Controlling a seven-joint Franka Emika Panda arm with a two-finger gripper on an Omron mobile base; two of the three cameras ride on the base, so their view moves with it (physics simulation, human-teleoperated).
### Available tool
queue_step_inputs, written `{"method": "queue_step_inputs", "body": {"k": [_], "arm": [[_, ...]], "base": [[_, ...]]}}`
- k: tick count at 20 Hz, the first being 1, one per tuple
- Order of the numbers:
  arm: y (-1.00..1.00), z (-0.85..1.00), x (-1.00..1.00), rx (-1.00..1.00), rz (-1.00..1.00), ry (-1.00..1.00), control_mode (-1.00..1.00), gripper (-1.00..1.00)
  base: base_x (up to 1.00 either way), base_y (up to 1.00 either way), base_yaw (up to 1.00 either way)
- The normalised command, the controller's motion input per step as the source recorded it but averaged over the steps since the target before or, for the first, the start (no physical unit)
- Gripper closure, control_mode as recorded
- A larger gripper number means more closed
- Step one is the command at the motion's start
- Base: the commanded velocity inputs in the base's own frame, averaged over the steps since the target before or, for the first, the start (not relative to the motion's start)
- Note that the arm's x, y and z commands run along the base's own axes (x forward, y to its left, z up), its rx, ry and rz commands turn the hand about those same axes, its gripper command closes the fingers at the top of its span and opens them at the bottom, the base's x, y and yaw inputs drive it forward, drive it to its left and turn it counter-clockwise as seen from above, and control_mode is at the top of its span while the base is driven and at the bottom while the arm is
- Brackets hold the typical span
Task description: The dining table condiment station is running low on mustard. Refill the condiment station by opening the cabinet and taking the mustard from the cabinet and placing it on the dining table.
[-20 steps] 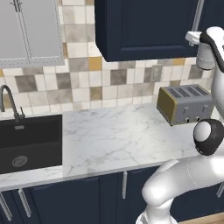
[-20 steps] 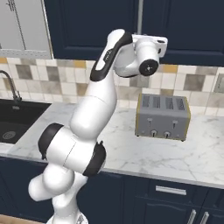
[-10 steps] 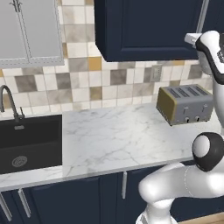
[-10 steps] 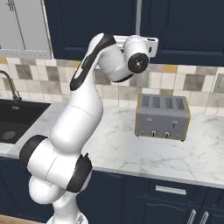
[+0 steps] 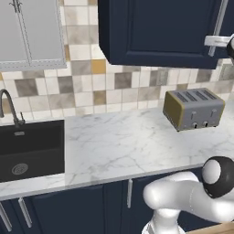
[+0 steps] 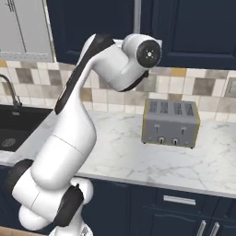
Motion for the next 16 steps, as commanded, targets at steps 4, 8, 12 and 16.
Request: {"method": "queue_step_inputs", "body": {"k": [4,8,12,16], "arm": [[0.86,0.00,-1.00,0.02,0.21,0.07,-1.00,1.00],[1.00,-0.17,-1.00,0.00,0.15,0.00,-1.00,1.00],[0.88,-0.27,-1.00,0.03,0.11,-0.01,-1.00,-1.00],[-0.59,-0.01,-0.92,0.31,0.00,-0.05,-1.00,-1.00]], "base": [[0.00,0.00,0.00],[0.00,0.00,0.00],[0.00,0.00,0.00],[0.00,0.00,0.00]]}}
